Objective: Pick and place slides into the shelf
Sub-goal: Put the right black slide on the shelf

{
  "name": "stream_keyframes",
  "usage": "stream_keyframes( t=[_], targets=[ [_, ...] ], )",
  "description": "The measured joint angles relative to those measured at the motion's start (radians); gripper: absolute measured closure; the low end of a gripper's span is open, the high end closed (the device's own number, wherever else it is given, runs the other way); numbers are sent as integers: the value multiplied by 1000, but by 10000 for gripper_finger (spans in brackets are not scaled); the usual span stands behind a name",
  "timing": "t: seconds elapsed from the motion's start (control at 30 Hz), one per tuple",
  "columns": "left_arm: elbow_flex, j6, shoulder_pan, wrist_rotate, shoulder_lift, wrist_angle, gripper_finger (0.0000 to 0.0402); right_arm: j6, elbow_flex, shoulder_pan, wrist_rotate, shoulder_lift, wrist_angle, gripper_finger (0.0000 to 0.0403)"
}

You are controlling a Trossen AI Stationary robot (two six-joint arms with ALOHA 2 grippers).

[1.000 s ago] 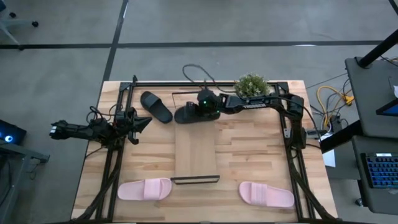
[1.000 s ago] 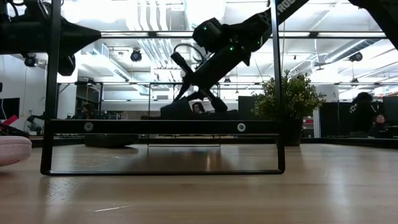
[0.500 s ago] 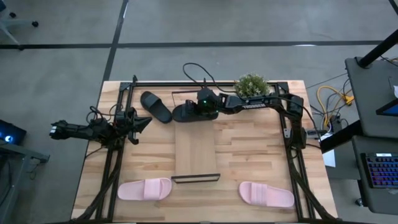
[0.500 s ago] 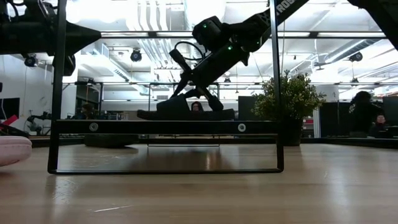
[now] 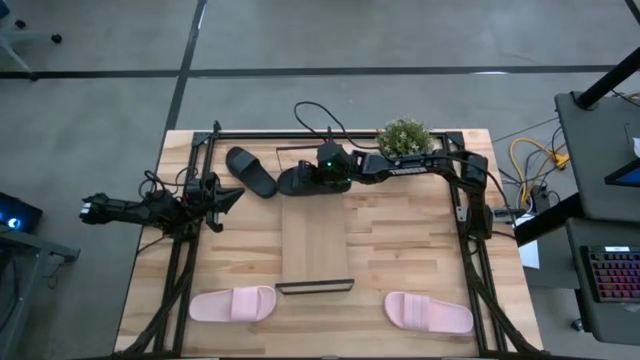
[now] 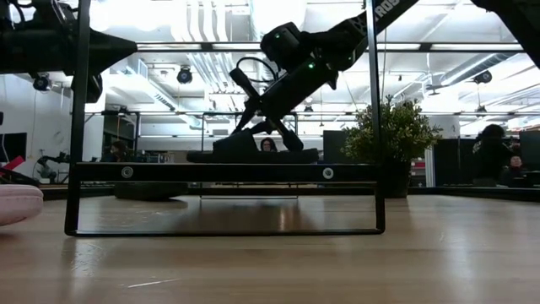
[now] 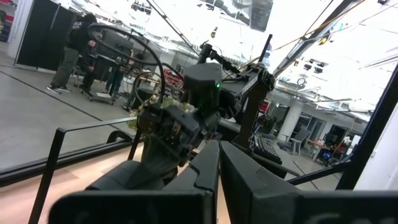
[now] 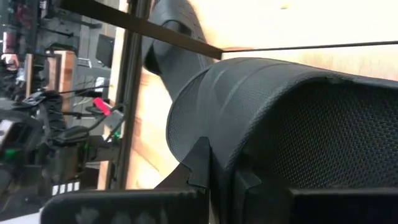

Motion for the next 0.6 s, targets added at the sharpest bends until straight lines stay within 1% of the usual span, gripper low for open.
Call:
stream_keyframes(
  t=[0.27,0.6],
  targets=[
    [0,-3,0,0,0,0,402,4,0,3,-20,41,31,392],
    [0,-6,0,0,0,0,402,-12,0,3,-24,42,34,390]
  ],
)
